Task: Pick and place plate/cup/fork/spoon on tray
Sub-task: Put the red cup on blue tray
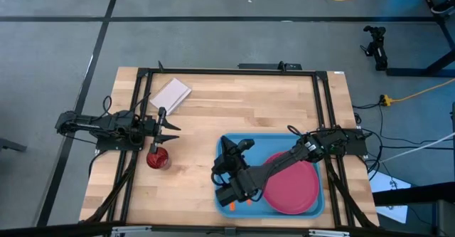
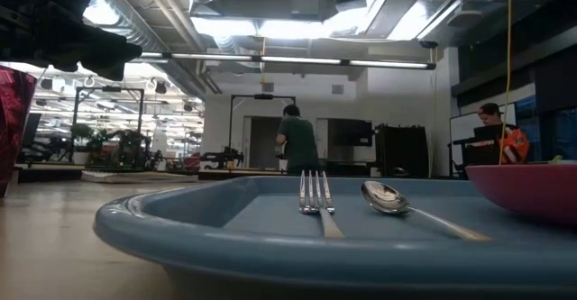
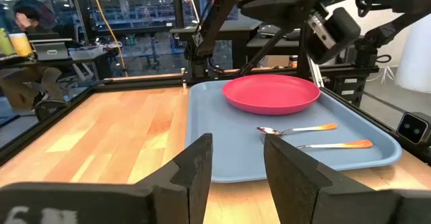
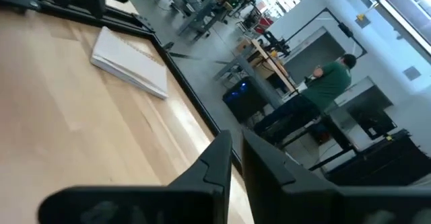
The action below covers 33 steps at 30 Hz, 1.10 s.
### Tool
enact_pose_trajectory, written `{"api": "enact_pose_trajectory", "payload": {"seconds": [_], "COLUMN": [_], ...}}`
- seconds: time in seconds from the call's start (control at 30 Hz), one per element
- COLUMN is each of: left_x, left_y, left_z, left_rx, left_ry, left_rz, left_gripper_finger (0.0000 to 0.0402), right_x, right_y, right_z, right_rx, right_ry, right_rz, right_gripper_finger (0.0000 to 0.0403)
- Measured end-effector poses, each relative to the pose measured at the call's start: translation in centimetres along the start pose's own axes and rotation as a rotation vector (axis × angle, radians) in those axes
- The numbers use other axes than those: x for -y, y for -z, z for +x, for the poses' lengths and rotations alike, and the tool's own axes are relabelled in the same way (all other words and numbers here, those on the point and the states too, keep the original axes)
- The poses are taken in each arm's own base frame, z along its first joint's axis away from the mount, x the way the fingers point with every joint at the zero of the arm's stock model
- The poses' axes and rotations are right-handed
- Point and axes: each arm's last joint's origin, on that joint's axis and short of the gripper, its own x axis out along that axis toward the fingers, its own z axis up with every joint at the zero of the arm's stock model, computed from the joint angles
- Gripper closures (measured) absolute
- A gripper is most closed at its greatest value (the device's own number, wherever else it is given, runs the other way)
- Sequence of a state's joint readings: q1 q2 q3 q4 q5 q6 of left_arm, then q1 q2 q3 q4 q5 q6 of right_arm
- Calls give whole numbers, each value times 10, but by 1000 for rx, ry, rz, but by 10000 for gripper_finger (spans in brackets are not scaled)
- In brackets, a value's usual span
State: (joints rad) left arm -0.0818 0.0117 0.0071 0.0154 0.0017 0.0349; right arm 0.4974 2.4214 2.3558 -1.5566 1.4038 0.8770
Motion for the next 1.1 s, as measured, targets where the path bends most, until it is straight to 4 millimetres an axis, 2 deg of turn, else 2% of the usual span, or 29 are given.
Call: {"api": "enact_pose_trajectory", "payload": {"seconds": [0.17, 0.27, 0.4, 0.53, 0.63, 0.73, 0.83, 0.93, 1.1], "left_x": [0, 0, 0, 0, 0, 0, 0, 0, 0], "left_y": [0, 0, 0, 0, 0, 0, 0, 0, 0], "left_z": [0, 0, 0, 0, 0, 0, 0, 0, 0], "left_rx": [0, 0, 0, 0, 0, 0, 0, 0, 0], "left_ry": [0, 0, 0, -1, -1, -1, -1, 0, -1], "left_rz": [0, 0, 0, 0, 0, 0, 0, 0, 0], "left_gripper_finger": [275, 275, 275, 275, 275, 275, 275, 275, 275], "right_x": [1, -2, -21, -40, -46, -54, -58, -52, -38], "right_y": [-1, -3, 2, 6, -3, -9, -25, -40, -56], "right_z": [6, 6, 8, 20, 35, 50, 62, 75, 96], "right_rx": [-13, -25, -78, -114, -120, -109, -22, 63, 146], "right_ry": [5, -17, -89, -161, -221, -323, -438, -525, -745], "right_rz": [0, 113, 297, 283, 282, 201, 136, 87, 125], "right_gripper_finger": [363, 363, 363, 363, 363, 363, 363, 369, 387]}}
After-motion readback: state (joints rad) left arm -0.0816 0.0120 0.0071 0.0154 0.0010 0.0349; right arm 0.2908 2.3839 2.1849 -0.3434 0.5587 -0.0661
